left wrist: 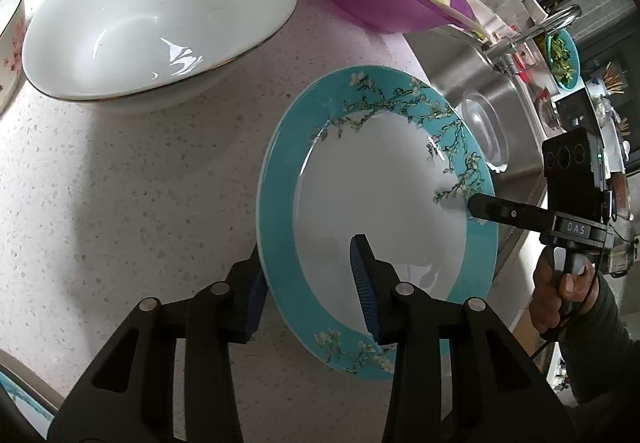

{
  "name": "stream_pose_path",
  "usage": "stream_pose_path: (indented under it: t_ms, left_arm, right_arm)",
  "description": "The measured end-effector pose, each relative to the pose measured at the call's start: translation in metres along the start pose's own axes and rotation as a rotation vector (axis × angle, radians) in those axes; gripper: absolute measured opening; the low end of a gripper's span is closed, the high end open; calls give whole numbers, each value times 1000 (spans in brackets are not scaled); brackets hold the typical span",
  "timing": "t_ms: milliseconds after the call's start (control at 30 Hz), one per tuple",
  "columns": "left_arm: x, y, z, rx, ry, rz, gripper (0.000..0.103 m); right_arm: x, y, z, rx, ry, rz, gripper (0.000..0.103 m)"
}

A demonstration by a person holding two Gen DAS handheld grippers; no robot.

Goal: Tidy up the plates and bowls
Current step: 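Move both tools to the smaller teal plate by the sink and grasp its rim, then lift the smaller teal plate with both tools toward the plate stack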

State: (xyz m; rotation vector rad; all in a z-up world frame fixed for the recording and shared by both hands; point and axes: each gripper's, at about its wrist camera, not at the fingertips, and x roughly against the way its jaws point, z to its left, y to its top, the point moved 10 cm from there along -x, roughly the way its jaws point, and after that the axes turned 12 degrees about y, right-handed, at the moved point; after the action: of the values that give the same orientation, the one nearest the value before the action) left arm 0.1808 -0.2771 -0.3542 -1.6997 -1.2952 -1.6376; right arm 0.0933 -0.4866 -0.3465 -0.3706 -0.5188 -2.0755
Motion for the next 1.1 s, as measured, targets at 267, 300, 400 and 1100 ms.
stream_pose_path:
  t_ms: [267, 300, 400, 1100]
  left_arm:
    - [1, -2, 9, 9, 58, -6, 16]
    - [1, -2, 10, 11, 62, -7, 16]
    - [1, -3, 10, 15, 71, -7, 16]
    - [91, -29, 38, 90, 90, -150, 15]
  right_arm:
    - [2, 1, -6, 7, -98, 11, 12]
    - [2, 2, -6, 8, -110, 11, 12]
    - [2, 4, -5, 3, -141, 4, 12]
    - [-3, 2, 72, 192, -136, 11, 12]
